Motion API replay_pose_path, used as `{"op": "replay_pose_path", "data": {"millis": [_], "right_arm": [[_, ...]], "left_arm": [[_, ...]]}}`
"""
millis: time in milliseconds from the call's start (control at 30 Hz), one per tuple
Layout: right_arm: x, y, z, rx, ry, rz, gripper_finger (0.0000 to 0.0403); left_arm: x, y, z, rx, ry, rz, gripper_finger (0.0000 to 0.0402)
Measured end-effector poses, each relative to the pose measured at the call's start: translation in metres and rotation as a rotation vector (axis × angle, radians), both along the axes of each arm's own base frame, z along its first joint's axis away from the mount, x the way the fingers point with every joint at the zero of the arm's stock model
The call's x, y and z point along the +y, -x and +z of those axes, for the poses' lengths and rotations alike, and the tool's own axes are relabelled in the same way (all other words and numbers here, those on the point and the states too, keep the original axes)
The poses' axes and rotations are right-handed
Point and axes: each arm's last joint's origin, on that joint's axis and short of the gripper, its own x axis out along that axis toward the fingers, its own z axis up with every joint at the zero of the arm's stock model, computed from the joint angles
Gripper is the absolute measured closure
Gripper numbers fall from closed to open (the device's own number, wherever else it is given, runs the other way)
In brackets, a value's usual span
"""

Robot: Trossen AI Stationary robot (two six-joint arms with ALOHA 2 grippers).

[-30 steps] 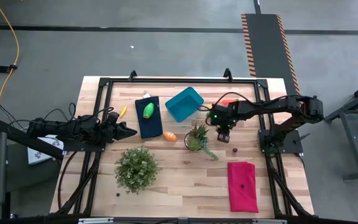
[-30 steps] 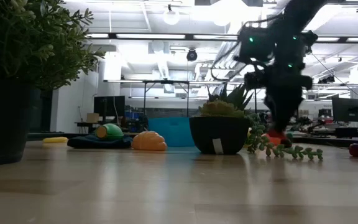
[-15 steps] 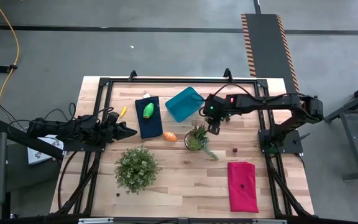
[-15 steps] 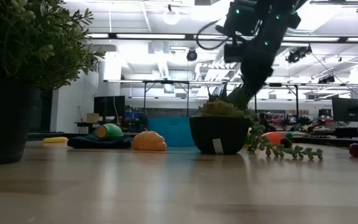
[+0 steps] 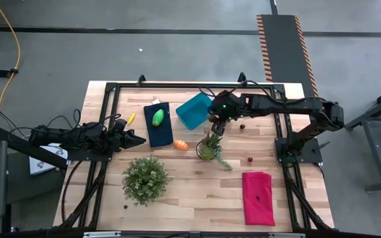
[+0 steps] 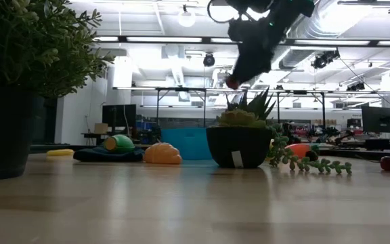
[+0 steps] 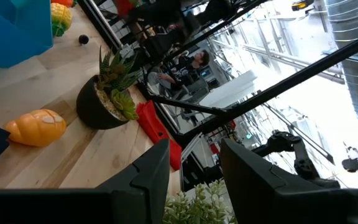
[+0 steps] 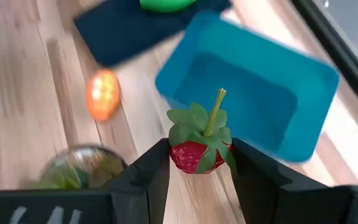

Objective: Pick and placing Produce into tupperware
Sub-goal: Put the red strawberry into the blue bin

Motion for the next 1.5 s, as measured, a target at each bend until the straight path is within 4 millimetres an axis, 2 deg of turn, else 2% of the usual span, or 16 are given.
{"op": "replay_pose_path", "data": {"millis": [300, 467, 633, 767, 1233, 1500], "right_arm": [[-0.008, -0.011, 0.030, -0.166, 0.083, -0.054, 0.0265], [-0.024, -0.011, 0.049, -0.227, 0.123, -0.089, 0.0265], [-0.044, -0.008, 0.059, -0.252, 0.145, -0.144, 0.0265], [-0.060, -0.014, 0.055, -0.235, 0.130, -0.162, 0.0265], [-0.106, -0.073, 0.035, 0.018, 0.001, -0.123, 0.0265], [-0.115, -0.088, 0.010, 0.110, -0.124, -0.119, 0.0265]], "left_arm": [[0.000, 0.000, 0.000, 0.000, 0.000, 0.000, 0.0270], [0.000, 0.000, 0.000, 0.000, 0.000, 0.000, 0.0270], [0.000, 0.000, 0.000, 0.000, 0.000, 0.000, 0.0270], [0.000, 0.000, 0.000, 0.000, 0.000, 0.000, 0.0270], [0.000, 0.000, 0.000, 0.000, 0.000, 0.000, 0.0270], [0.000, 0.000, 0.000, 0.000, -0.001, 0.000, 0.0270]]}}
